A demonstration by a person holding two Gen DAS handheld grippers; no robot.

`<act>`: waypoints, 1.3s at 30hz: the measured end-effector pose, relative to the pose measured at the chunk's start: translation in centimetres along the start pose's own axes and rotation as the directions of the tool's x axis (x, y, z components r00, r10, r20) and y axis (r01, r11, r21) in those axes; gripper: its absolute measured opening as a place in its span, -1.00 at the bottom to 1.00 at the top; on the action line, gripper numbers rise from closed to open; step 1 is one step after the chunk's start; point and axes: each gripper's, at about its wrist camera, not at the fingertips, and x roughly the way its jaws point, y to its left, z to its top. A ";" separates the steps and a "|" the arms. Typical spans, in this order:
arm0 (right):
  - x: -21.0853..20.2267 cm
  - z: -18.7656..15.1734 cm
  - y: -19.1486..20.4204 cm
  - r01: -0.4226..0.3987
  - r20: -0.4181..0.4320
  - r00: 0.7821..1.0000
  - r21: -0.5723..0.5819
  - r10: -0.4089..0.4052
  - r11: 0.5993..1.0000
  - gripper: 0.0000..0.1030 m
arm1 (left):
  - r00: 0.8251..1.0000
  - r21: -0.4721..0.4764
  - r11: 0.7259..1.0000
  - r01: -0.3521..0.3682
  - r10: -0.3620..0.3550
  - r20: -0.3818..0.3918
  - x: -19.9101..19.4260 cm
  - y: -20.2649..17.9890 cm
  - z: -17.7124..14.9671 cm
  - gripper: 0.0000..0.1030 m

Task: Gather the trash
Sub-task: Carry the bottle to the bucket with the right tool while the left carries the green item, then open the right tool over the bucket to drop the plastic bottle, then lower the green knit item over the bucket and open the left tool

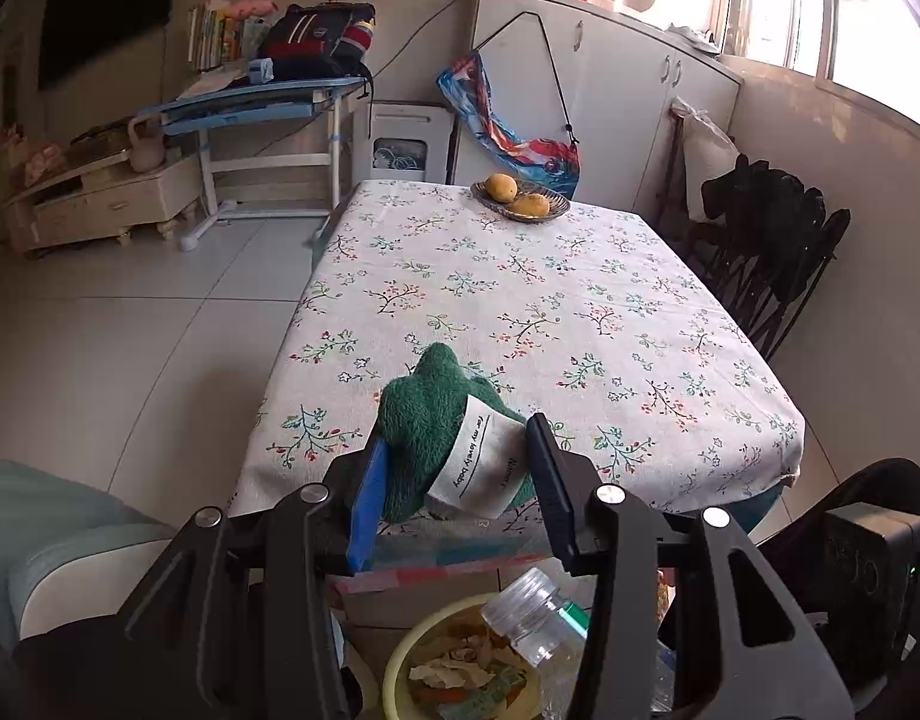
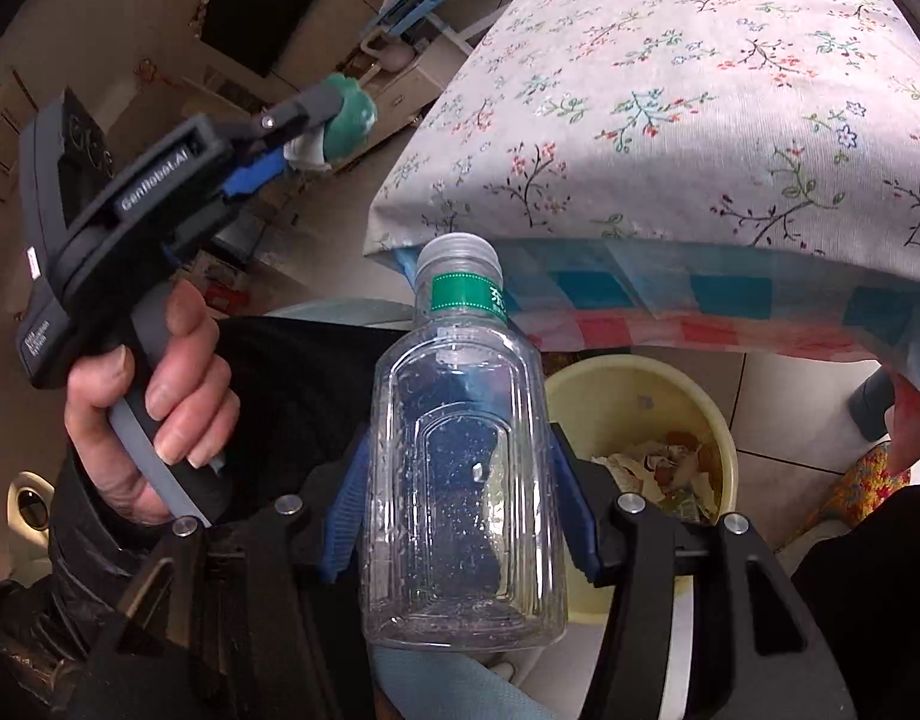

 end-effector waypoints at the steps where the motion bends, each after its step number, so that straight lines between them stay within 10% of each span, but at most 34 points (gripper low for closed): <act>1: 0.5 -0.3 0.2 0.020 -0.021 1.000 -0.017 -0.021 1.000 0.07 | 1.000 0.002 1.000 0.001 -0.001 0.000 -0.1 0.0 -0.1 -0.17; 19: -0.7 0.6 -0.5 0.093 0.092 0.991 0.017 -0.094 0.996 0.28 | 1.000 0.066 0.998 0.009 -0.007 -0.023 -0.4 -1.1 -1.3 -0.17; 28: -4.6 1.3 0.0 0.199 0.303 0.933 0.008 -0.193 0.980 0.41 | 0.993 0.174 0.983 0.048 -0.029 -0.112 0.0 -3.0 -3.7 -0.17; 33: -6.2 1.3 -0.1 0.232 0.392 0.892 0.030 -0.225 0.972 0.46 | 0.969 0.262 0.959 0.109 -0.043 -0.244 0.9 -4.7 -6.5 -0.16; 39: -7.0 1.5 -0.2 0.259 0.429 0.867 0.044 -0.252 0.965 0.50 | 0.896 0.337 0.919 0.206 -0.038 -0.443 2.5 -6.9 -10.1 -0.12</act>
